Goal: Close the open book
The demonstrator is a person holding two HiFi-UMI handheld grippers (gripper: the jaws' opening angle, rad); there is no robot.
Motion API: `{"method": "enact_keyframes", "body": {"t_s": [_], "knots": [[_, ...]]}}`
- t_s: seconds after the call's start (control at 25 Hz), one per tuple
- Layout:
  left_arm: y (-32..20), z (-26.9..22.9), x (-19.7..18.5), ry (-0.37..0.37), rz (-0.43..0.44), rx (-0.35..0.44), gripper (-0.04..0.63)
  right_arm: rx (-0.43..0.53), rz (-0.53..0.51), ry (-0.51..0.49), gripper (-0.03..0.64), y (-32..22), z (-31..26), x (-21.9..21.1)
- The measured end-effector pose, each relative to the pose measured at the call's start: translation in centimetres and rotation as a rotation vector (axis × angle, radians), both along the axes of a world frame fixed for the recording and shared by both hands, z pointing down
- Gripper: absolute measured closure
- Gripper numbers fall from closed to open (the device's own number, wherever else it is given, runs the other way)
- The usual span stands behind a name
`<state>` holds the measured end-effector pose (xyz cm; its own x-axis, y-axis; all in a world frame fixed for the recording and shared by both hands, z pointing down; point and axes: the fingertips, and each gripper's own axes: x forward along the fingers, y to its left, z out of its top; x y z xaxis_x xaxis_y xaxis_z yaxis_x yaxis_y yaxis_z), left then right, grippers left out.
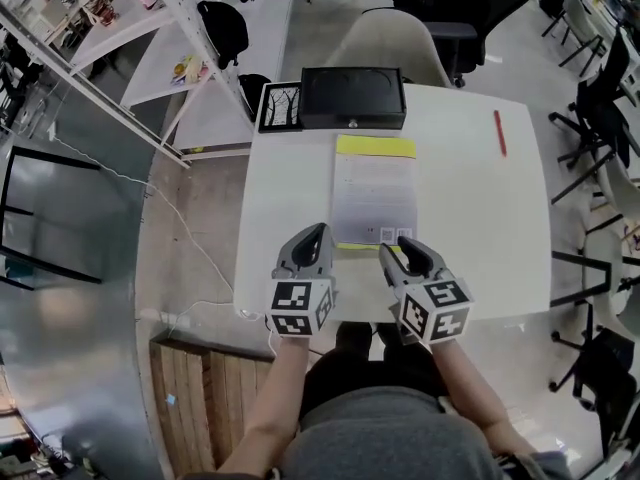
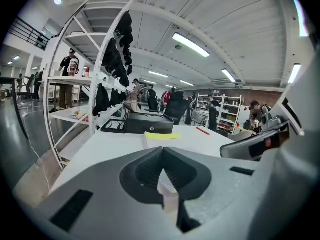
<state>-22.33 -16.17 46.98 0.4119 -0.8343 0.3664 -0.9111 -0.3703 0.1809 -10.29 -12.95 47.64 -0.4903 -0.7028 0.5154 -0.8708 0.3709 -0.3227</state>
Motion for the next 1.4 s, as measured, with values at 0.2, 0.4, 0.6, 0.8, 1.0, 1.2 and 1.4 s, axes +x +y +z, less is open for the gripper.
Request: {"method": "enact_keyframes", "body": {"t_s": [0.2,0.4,0.6,0.8,1.0,1.2,1.4], "knots": [[-0.1,-0.7,0.8,-0.007,0.022,0.02,0.589,0.071,0.081,-0.015,0.502,-0.2,-2.3,2.5],[-0.3,-1.4,1.4,-0.005,0.036,0.032,0.589,0.128,0.151,-0.013,0.515,-0.4,-4.2,5.2],[-0.7,-2.4,2.2,-0.001,0.056,0.053,0.589,0.192,0.239,-0.002,0.541,-0.5,-6.2,8.2],[-1.0,-2.8,3.3,-0.007,0.079,0.062,0.589,0.258,0.326,0.026,0.585,-0.3,-7.9,11.2],[-1.1,-3.0,4.0,-0.015,0.096,0.068,0.589,0.281,0.38,0.023,0.614,-0.2,-8.4,13.2],[-1.3,-3.2,4.2,-0.023,0.097,0.067,0.589,0.291,0.387,0.028,0.614,-0.1,-8.4,14.3],[-1.5,-3.2,4.4,-0.029,0.095,0.064,0.589,0.3,0.371,0.038,0.615,-0.2,-8.1,14.8]]}}
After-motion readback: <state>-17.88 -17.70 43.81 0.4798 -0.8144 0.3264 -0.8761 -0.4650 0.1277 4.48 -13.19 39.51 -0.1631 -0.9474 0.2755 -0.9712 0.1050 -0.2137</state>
